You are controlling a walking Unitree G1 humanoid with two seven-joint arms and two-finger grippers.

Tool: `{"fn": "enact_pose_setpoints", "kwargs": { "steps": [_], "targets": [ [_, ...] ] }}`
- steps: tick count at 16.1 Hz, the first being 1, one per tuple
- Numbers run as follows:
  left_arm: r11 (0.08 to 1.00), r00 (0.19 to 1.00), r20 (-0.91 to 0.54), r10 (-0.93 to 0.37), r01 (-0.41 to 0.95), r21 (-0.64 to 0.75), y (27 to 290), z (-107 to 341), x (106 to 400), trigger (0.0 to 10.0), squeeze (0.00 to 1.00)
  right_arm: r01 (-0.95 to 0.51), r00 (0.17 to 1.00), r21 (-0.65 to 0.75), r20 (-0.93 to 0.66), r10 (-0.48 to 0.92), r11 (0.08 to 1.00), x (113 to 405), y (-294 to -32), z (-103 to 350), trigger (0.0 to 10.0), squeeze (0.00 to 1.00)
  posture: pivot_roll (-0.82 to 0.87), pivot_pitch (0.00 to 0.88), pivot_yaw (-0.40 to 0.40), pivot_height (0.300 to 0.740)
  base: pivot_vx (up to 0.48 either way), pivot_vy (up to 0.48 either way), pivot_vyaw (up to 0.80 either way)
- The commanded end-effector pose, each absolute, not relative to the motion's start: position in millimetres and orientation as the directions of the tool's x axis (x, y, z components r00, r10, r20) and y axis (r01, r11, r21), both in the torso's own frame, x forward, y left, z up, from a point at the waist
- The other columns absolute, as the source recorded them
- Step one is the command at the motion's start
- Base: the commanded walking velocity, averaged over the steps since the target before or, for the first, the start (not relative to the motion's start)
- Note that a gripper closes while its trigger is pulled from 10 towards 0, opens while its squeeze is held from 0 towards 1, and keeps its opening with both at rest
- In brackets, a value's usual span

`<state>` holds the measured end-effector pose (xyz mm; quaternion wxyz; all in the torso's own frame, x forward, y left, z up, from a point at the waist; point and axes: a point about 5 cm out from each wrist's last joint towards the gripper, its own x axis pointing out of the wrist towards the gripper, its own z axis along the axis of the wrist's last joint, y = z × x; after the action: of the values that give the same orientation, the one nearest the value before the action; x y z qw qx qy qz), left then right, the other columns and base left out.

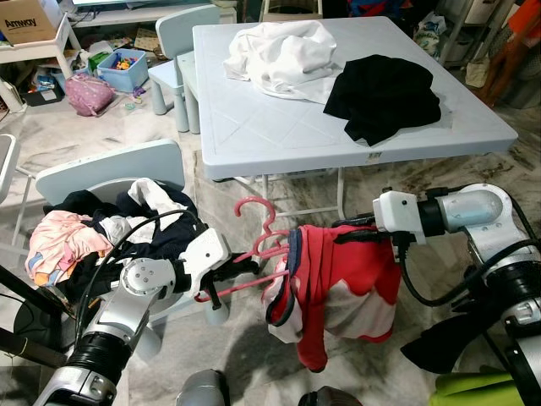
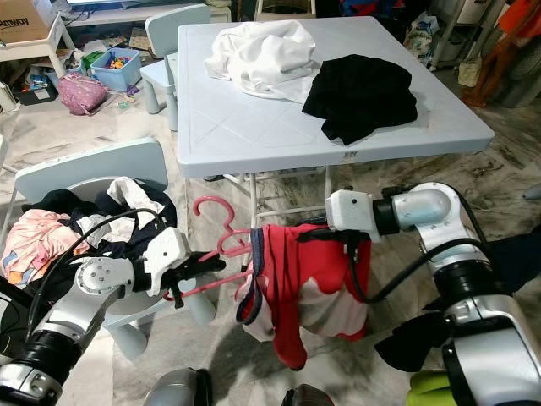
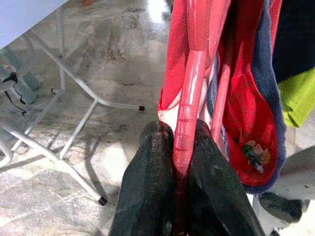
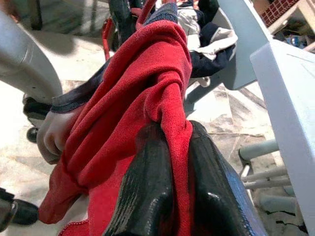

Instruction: Hang hanger

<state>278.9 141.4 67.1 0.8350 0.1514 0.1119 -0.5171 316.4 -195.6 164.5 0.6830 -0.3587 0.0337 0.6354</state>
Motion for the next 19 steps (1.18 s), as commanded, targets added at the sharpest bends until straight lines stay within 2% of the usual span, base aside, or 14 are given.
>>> {"fn": "enact_pose_setpoints", "kwargs": {
  "steps": [1,2,3,5,6,7,8,11,13,15,16,17,19],
  "targets": [
    [0.464,0.483,-0.304,-0.821,0.875,0.138,142,74,287,0.0,0.00,-0.866,0.206,-0.497,-0.454,0.867,-0.054,321,-190,177,10.0,0.00,-0.06,0.018,-0.023,0.740,0.000,0.000,0.00],
    [0.473,0.493,-0.300,-0.817,0.870,0.141,143,74,287,0.0,0.00,-0.876,0.199,-0.479,-0.456,0.868,-0.050,321,-190,176,10.0,0.00,-0.06,0.018,-0.023,0.740,0.000,0.000,0.00],
    [0.488,0.506,-0.291,-0.812,0.862,0.136,144,74,288,0.0,0.00,-0.888,0.196,-0.459,-0.454,0.869,-0.039,322,-190,176,10.0,1.00,-0.06,0.018,-0.024,0.740,0.000,0.000,0.00],
    [0.506,0.522,-0.279,-0.806,0.852,0.133,144,74,289,0.0,0.00,-0.889,0.213,-0.458,-0.453,0.866,-0.021,324,-190,176,10.0,1.00,-0.06,0.017,-0.024,0.740,0.000,0.000,0.00],
    [0.545,0.553,-0.263,-0.791,0.831,0.111,145,72,289,0.0,0.00,-0.862,0.289,-0.506,-0.447,0.847,0.027,331,-190,176,10.0,1.00,-0.06,0.014,-0.020,0.740,0.000,0.000,0.00],
    [0.565,0.567,-0.264,-0.780,0.820,0.093,146,70,288,0.0,0.00,-0.840,0.323,-0.542,-0.456,0.829,0.029,332,-189,173,10.0,1.00,-0.06,0.014,-0.020,0.740,0.000,0.000,0.00],
    [0.580,0.578,-0.263,-0.772,0.811,0.078,147,68,287,0.0,0.00,-0.827,0.341,-0.561,-0.459,0.820,0.029,333,-188,170,10.0,1.00,-0.06,0.014,-0.020,0.740,0.000,0.000,0.00],
    [0.650,0.636,-0.247,-0.731,0.759,0.030,154,65,284,0.0,0.00,-0.790,0.409,-0.602,-0.372,0.833,0.118,336,-177,168,10.0,1.00,-0.05,0.025,-0.019,0.740,0.000,0.000,0.00],
    [0.668,0.653,-0.246,-0.717,0.744,0.027,156,65,285,0.0,0.00,-0.751,0.512,-0.594,-0.248,0.822,0.289,345,-173,172,10.0,1.00,-0.04,0.029,-0.019,0.740,0.000,0.000,0.00],
    [0.674,0.660,-0.242,-0.712,0.738,0.028,157,67,286,0.0,0.00,-0.689,0.605,-0.591,-0.153,0.781,0.418,350,-173,171,10.0,1.00,-0.03,0.034,-0.018,0.740,0.000,0.000,0.00],
    [0.678,0.664,-0.237,-0.710,0.735,0.029,156,68,286,0.0,0.00,-0.650,0.675,-0.545,-0.095,0.732,0.529,353,-177,169,10.0,1.00,-0.03,0.036,-0.017,0.740,0.000,0.000,0.00],
    [0.683,0.669,-0.231,-0.706,0.730,0.028,156,70,287,0.0,0.00,-0.574,0.770,-0.505,-0.064,0.635,0.644,356,-184,162,10.0,0.00,-0.03,0.039,-0.015,0.740,0.000,0.000,0.00],
    [0.684,0.671,-0.229,-0.705,0.729,0.030,156,71,287,0.0,0.00,-0.515,0.848,-0.413,-0.120,0.516,0.751,358,-194,147,10.0,0.00,-0.03,0.044,-0.011,0.740,0.000,0.000,0.00]
  ]
}}
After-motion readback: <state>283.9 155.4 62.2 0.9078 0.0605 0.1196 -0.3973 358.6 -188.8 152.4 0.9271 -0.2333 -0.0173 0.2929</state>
